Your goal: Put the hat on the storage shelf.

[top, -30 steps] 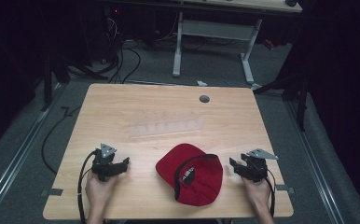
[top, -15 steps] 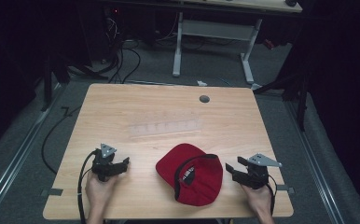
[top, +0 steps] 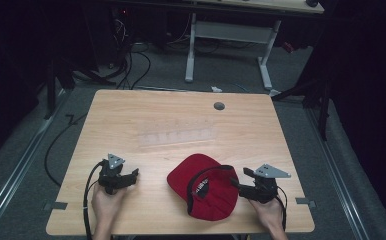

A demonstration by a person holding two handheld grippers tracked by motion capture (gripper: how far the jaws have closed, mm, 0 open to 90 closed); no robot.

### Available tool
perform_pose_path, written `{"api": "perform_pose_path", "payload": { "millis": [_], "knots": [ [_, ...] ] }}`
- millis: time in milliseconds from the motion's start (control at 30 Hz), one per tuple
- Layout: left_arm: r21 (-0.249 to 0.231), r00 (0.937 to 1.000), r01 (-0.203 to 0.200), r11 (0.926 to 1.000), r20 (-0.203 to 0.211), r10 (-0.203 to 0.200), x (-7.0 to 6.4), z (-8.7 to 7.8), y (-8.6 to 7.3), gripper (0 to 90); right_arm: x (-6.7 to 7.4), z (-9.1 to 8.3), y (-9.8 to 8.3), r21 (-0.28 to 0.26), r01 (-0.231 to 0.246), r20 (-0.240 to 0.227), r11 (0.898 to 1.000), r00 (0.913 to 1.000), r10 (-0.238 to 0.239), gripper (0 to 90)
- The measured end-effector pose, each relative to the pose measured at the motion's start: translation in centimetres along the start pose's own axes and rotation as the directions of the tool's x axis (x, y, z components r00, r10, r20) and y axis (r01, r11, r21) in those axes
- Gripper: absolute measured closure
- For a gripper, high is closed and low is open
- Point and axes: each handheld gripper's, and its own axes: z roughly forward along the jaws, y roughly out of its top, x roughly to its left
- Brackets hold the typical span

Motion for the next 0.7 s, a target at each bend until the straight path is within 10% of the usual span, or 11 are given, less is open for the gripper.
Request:
{"api": "perform_pose_path", "payload": {
  "millis": [700],
  "knots": [
    [0.000, 1.0000, -0.001, 1.0000, 0.000, 0.001, 0.0, 0.0, 0.0, 27.3, 0.4, 4.8, 1.0, 0.072, -0.017, -0.112, 0.997, 0.9934, 0.025, 42.5]
  ]
}}
